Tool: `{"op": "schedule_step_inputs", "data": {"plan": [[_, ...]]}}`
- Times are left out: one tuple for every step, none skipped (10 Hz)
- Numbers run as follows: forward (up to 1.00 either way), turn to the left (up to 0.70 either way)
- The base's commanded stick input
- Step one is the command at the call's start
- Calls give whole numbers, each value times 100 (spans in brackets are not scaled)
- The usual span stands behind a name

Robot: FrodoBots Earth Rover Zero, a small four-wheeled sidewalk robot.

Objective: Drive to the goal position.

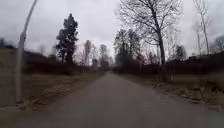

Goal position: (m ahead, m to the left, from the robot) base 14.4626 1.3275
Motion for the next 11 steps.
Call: {"op": "schedule_step_inputs", "data": {"plan": [[70, 0], [70, 8], [70, 14], [70, 14], [70, 14], [70, 14], [70, 14], [70, 14], [70, 14], [70, 10], [70, 1]]}}
